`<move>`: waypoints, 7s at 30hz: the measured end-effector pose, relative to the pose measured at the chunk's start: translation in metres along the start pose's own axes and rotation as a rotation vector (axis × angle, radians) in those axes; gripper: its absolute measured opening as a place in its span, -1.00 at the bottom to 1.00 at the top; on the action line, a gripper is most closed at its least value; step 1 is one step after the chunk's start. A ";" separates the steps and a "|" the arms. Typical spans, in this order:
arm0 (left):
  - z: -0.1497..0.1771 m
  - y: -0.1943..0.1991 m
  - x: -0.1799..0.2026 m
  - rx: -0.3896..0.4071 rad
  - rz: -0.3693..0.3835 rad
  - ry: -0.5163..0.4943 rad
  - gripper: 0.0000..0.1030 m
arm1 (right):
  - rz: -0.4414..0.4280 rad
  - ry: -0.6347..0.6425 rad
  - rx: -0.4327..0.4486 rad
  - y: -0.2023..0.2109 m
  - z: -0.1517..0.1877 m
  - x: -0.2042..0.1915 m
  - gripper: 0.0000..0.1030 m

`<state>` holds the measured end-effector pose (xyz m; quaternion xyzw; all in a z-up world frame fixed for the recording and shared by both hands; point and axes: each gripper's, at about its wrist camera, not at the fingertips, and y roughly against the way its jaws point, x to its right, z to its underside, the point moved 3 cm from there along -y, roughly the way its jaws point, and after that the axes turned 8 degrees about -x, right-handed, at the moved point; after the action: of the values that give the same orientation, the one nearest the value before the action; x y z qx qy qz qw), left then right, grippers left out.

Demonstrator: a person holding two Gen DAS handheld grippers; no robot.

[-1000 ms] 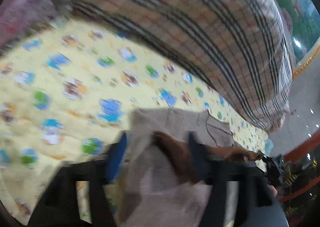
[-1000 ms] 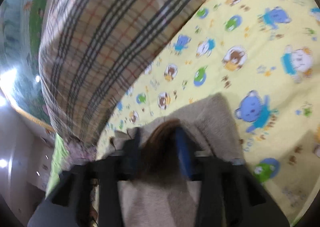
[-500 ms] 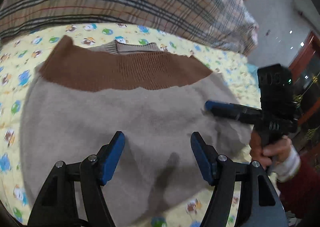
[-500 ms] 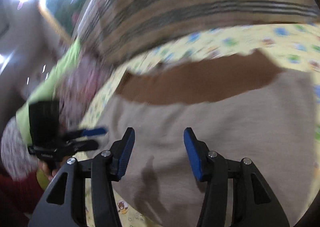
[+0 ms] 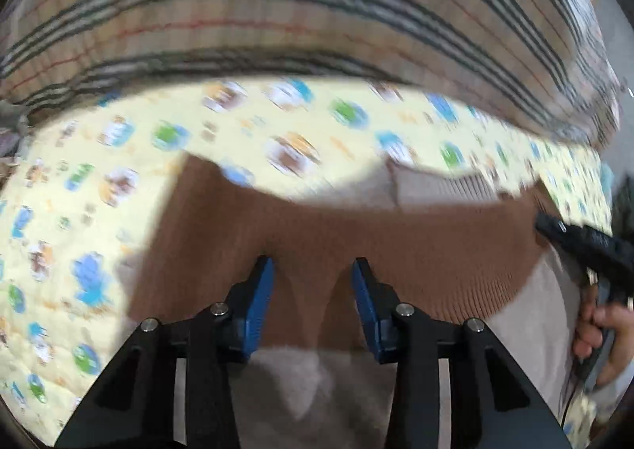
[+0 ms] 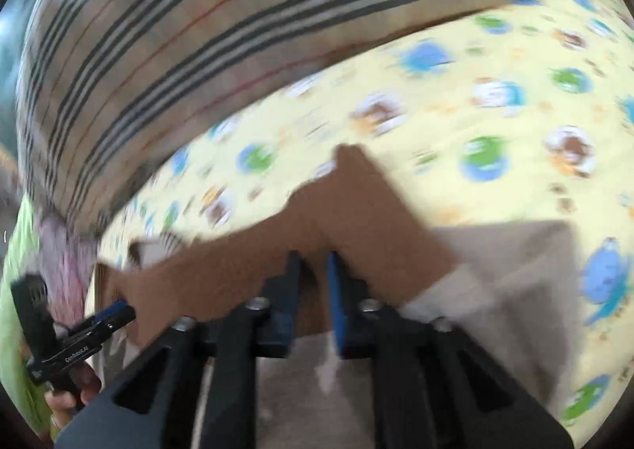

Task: Fold small clothes

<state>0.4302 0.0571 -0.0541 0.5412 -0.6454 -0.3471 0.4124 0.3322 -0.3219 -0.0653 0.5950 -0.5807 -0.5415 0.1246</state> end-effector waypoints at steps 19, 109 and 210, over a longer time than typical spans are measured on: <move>0.156 0.061 0.014 -0.017 0.077 -0.018 0.11 | -0.013 0.061 -0.046 0.091 0.135 0.021 -0.42; 0.163 0.050 0.112 0.030 0.318 0.026 -0.83 | -0.349 0.079 -0.204 0.047 0.097 -0.053 0.17; 0.089 0.004 0.129 -0.163 0.499 0.178 0.46 | -0.340 0.098 0.018 0.139 0.071 0.022 -0.79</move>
<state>0.3381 -0.0695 -0.0679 0.3589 -0.6900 -0.2364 0.5824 0.1936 -0.3466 0.0044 0.7116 -0.4696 -0.5198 0.0541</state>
